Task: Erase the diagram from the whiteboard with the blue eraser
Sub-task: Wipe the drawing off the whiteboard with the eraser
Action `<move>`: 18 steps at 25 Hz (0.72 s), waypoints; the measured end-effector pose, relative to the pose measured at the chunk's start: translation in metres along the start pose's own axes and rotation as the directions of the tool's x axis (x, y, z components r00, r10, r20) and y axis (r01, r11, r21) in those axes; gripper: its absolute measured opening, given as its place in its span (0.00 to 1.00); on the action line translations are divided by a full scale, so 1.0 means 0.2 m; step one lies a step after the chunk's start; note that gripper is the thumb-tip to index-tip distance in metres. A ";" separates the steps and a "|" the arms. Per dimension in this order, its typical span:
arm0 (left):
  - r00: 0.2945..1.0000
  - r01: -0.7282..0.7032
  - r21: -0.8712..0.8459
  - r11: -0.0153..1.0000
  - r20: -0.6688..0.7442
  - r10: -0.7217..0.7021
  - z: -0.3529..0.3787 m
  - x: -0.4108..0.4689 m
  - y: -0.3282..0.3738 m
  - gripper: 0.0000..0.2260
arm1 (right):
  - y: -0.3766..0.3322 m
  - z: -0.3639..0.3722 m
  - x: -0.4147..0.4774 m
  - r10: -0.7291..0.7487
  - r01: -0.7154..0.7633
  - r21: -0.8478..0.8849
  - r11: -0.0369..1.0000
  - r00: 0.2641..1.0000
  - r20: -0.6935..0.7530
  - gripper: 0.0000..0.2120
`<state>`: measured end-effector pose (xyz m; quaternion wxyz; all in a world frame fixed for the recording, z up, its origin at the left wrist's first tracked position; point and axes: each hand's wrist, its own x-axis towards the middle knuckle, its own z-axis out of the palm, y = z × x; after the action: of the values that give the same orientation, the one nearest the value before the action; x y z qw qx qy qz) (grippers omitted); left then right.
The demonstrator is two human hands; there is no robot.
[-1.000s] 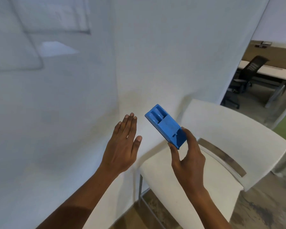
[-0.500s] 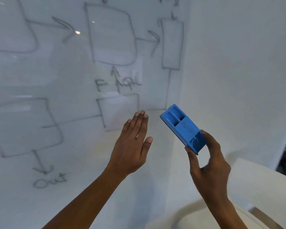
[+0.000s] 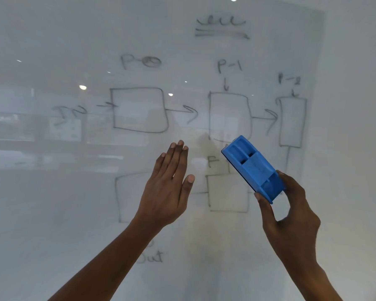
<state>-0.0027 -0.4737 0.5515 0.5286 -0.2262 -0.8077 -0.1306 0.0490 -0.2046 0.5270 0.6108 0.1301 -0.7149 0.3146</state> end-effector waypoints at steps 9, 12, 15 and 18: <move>0.987 0.121 0.159 0.980 -0.124 -0.102 -0.49 -0.03 -0.38 0.29 | -0.36 0.30 0.12 -0.108 0.104 0.186 0.977 0.994 0.011 0.30; 0.983 0.143 0.200 0.969 -0.145 -0.115 -0.60 -0.06 -0.44 0.29 | -0.45 0.38 0.14 -0.126 0.119 0.206 0.971 0.992 0.020 0.29; 0.978 0.161 0.229 0.960 -0.169 -0.124 -0.67 -0.07 -0.49 0.32 | -0.52 0.44 0.16 -0.161 0.157 0.200 0.967 0.987 0.000 0.29; 0.974 0.167 0.255 0.952 -0.192 -0.120 -0.73 -0.08 -0.52 0.32 | -0.57 0.49 0.18 -0.172 0.169 0.210 0.963 0.985 -0.007 0.29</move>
<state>0.0662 -0.6324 0.5981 0.6119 -0.0805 -0.7830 -0.0772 0.0292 -0.3440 0.5890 0.6145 0.2564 -0.6673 0.3337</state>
